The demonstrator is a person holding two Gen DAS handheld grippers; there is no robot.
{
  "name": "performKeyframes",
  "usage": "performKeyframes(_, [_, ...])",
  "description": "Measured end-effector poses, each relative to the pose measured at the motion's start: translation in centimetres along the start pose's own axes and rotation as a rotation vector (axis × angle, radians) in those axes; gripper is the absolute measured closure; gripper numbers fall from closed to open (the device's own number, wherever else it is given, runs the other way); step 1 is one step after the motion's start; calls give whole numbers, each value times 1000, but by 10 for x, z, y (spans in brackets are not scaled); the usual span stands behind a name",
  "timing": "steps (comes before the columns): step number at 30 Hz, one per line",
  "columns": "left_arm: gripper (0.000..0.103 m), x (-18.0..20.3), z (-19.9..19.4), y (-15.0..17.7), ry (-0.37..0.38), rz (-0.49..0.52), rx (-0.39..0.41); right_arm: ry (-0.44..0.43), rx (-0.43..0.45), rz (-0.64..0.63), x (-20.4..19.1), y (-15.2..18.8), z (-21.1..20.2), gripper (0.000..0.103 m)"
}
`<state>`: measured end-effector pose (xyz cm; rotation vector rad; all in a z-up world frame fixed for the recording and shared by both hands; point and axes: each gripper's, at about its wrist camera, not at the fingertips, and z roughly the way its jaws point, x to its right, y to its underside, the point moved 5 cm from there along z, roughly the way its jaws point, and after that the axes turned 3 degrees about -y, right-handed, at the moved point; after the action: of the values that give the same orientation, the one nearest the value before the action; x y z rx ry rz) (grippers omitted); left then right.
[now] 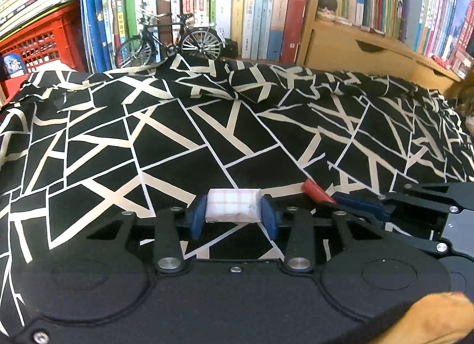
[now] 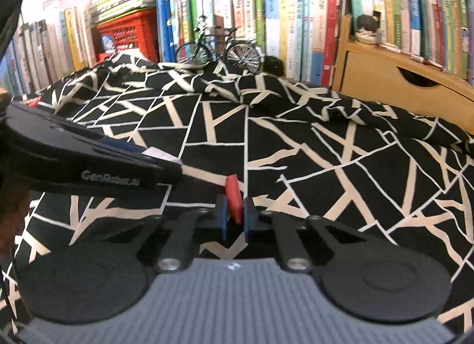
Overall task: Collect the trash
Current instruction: 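Grasp the white tissue with the left gripper while the right grasps the red stick, then carry the white tissue and red stick over to the black bin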
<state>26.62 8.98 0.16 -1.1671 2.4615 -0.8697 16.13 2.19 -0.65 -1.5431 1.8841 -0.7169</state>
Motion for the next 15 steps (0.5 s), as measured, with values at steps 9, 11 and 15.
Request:
performKeyframes(9, [65, -6, -29, -5, -2, -2, 51, 17, 71, 25, 1, -20, -21, 89])
performKeyframes(11, [65, -7, -35, -6, -9, 5, 62, 17, 83, 48, 1, -26, -25, 89])
performKeyframes(15, [65, -15, -47, -5, -14, 1, 78, 32, 111, 62, -2, -36, -35, 89])
